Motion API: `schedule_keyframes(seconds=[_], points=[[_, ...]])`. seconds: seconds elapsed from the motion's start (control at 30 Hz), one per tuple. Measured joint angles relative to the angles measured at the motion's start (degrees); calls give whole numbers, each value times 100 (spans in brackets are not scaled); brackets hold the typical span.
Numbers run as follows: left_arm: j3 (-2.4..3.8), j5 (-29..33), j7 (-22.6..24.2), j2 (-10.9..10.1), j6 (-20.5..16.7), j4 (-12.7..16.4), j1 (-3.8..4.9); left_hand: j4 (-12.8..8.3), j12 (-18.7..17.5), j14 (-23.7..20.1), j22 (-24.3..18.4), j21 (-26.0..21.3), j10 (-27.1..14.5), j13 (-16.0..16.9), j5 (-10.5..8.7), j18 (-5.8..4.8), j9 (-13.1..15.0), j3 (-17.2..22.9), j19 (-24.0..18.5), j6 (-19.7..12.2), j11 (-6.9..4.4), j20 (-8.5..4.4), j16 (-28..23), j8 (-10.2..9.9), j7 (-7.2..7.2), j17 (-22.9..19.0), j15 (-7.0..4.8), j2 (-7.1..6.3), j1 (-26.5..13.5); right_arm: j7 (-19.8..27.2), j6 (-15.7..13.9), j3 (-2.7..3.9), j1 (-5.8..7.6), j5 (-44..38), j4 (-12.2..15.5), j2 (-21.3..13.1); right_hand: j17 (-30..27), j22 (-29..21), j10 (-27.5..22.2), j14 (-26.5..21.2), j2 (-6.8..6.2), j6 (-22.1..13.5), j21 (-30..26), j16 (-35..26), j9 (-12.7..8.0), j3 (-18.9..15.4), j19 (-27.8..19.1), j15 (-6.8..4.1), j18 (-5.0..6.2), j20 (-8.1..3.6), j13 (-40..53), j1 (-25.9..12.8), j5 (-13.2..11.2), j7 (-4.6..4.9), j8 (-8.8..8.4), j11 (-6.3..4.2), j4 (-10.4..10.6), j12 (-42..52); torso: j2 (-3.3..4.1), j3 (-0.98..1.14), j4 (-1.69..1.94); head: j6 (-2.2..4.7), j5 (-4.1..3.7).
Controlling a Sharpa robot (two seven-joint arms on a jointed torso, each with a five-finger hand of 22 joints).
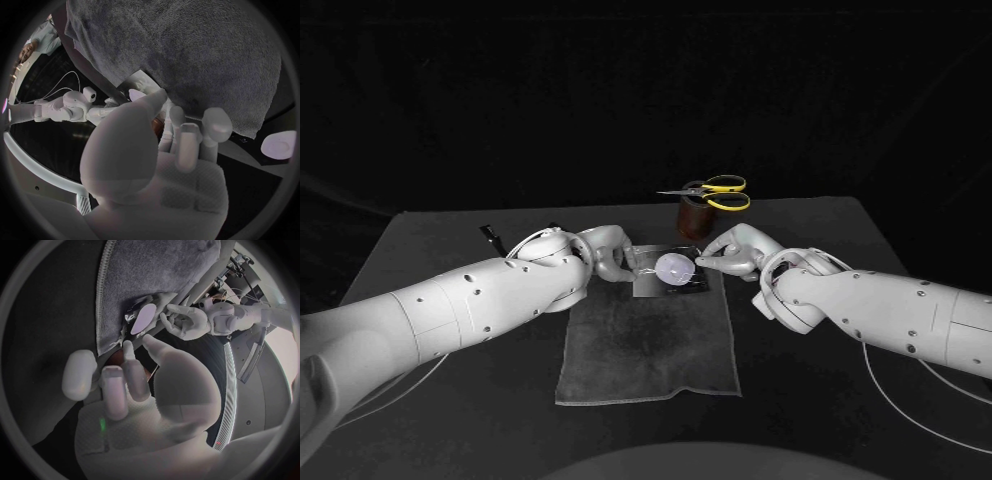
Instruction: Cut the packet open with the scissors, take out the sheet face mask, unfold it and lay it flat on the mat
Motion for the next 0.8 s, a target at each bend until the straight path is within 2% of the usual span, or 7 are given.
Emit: schedule_keyframes(seconds=[0.27, 0.53, 0.8], points=[[3, -1, -13, -3, 27, 4, 4, 16, 16, 0, -1, 0, 0, 21, 0, 0, 0, -16, 0, -1, 0, 0, 0, 0, -1, 0, 0, 0, 0, 13, 5, 0, -16, 253, 63, -44, 4, -3, 0, -1, 0, 3, -1, 0, -21, -88, 20, 0, 0, 19, 3, 0, 34, -4, -22, 0, 88, 46, -1, 1, -2, -5, -1], [5, -1, -23, -3, 42, 11, 6, 16, 23, 0, -2, -2, 18, 53, 0, 0, 0, -16, 0, -10, 18, 0, -1, 0, -10, 0, 0, 0, 1, -27, 56, 0, -24, 337, -7, -29, 4, -1, 0, -10, -2, 3, -8, -2, -49, -121, 19, 10, 0, 19, 5, 2, 58, -6, -44, -1, 121, 21, 1, -2, 2, -11, -9], [6, -2, -30, -7, 47, 23, 7, 16, 22, -1, -3, -3, 18, 53, 0, 0, 0, -16, -1, -10, 18, 0, -2, 1, -11, 0, 0, 0, 1, -114, 122, 1, -51, 321, -76, 4, 2, 2, -1, -10, -75, 4, -51, -4, -76, -175, 19, 10, 1, 19, 4, 114, 66, -7, -67, -1, 82, -1, 2, -7, 5, -20, 6]])
